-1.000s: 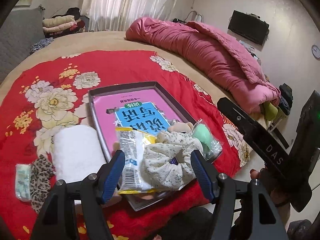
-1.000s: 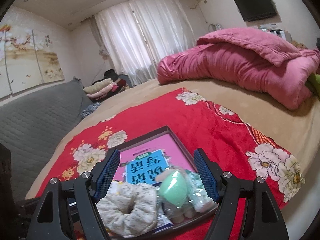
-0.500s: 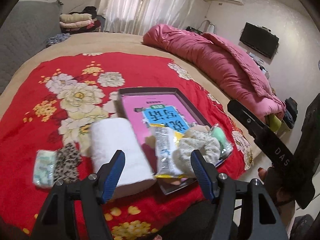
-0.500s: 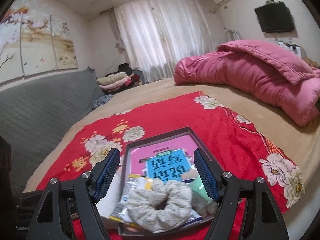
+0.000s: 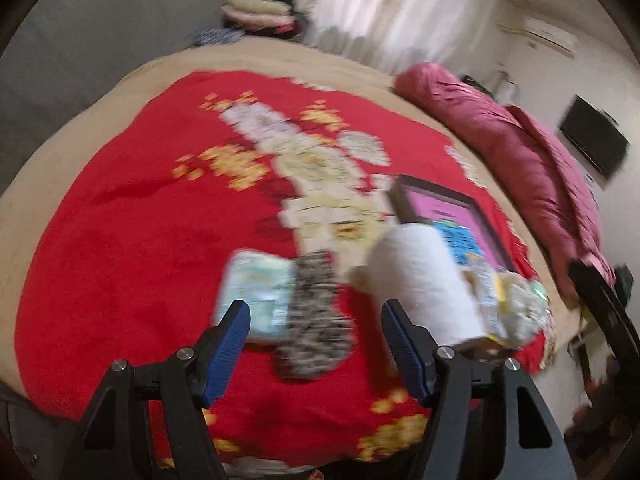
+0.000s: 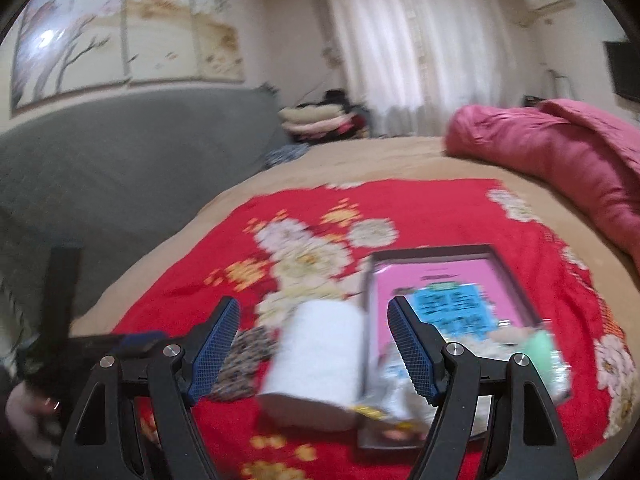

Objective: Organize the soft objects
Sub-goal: 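Move both grippers back toward the leopard cloth and tissue pack on the quilt, then grasp the leopard-print cloth with the right gripper while the left grasps the green-white tissue pack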

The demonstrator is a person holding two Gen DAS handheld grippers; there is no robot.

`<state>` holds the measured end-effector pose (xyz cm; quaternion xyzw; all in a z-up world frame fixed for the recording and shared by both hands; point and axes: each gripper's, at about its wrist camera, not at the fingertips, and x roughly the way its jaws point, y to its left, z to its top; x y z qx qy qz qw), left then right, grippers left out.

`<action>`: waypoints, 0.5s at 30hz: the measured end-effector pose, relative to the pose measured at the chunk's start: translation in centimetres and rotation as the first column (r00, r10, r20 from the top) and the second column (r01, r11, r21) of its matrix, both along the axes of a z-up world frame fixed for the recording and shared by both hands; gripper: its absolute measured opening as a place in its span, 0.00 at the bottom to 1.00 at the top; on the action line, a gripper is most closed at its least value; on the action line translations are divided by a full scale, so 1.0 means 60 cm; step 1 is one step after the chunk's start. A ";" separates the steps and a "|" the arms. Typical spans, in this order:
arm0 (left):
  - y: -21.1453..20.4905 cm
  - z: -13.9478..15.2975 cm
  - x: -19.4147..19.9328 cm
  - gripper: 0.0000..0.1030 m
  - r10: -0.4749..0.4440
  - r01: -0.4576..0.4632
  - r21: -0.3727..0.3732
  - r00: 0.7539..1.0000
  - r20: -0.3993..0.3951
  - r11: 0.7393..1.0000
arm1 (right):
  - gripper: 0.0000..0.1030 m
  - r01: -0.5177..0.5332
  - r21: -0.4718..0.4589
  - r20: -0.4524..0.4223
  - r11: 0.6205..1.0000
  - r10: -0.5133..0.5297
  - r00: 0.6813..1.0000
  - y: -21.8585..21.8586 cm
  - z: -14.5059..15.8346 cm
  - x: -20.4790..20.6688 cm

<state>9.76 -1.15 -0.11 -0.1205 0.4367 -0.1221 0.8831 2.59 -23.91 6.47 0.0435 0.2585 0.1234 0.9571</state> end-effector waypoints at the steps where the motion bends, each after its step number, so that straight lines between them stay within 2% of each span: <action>1: 0.021 -0.009 0.007 0.66 0.021 -0.021 -0.007 1.000 -0.021 1.000 | 0.75 -0.026 -0.027 -0.009 0.999 0.026 1.000 0.022 -0.003 0.001; 5: 0.065 -0.038 0.022 0.66 0.053 -0.054 -0.015 0.996 -0.069 0.998 | 0.75 -0.124 -0.104 -0.068 0.987 0.117 0.991 0.095 -0.025 0.006; 9: 0.079 -0.057 0.032 0.66 0.050 -0.052 -0.024 0.994 -0.099 0.998 | 0.75 -0.230 -0.196 -0.159 0.953 0.200 0.967 0.171 -0.066 0.019; 15: 0.087 -0.080 0.055 0.65 0.033 -0.038 -0.038 0.990 -0.136 0.999 | 0.75 -0.318 -0.312 -0.281 0.895 0.233 0.931 0.246 -0.137 0.046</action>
